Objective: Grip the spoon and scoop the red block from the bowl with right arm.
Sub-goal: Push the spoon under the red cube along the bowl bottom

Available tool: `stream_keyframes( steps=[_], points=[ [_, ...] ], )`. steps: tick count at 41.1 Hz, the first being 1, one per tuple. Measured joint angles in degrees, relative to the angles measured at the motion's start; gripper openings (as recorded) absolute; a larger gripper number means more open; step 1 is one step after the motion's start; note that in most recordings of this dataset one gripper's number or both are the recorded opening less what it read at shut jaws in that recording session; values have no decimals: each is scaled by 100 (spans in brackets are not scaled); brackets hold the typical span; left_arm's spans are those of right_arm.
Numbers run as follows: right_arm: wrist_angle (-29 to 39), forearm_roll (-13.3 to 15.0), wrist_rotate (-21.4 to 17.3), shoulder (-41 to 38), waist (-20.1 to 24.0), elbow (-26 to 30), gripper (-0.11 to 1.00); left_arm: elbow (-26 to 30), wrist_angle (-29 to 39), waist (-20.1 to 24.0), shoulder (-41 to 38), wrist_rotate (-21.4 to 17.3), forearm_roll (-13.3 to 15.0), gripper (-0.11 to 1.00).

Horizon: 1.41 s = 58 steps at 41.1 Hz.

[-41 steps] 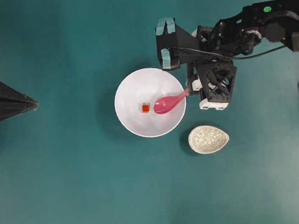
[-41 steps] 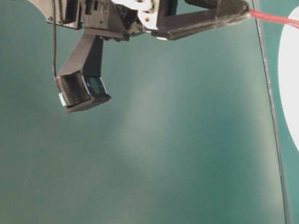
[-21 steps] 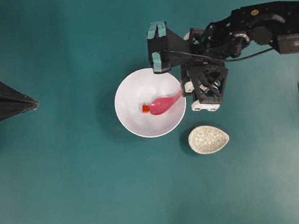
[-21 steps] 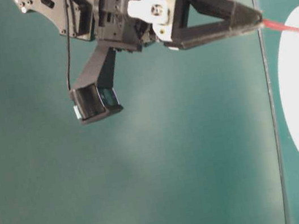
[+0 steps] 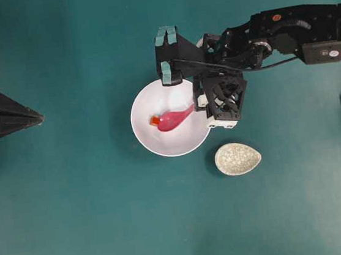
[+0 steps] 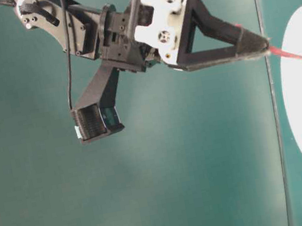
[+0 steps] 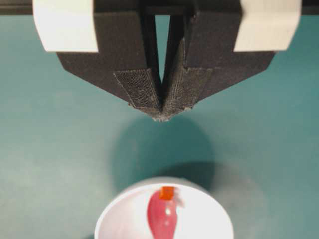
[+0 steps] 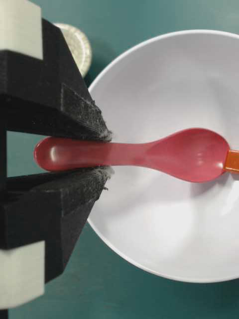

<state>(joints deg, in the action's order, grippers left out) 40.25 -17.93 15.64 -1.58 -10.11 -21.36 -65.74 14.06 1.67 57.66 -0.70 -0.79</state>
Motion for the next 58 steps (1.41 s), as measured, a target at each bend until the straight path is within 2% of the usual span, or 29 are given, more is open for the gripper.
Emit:
stream_keyframes(
  steps=[38, 44, 58],
  points=[
    [-466, 9, -9, 0, 0, -9, 25, 0, -9, 0, -9, 0, 0, 0],
    [-519, 18, -18, 62, 9, -185, 25, 9, 0, 0, 0, 0, 0, 0],
    [-1116, 9, -26, 343, 132, -580, 25, 0, 0, -9, 0, 0, 0, 0]
  ],
)
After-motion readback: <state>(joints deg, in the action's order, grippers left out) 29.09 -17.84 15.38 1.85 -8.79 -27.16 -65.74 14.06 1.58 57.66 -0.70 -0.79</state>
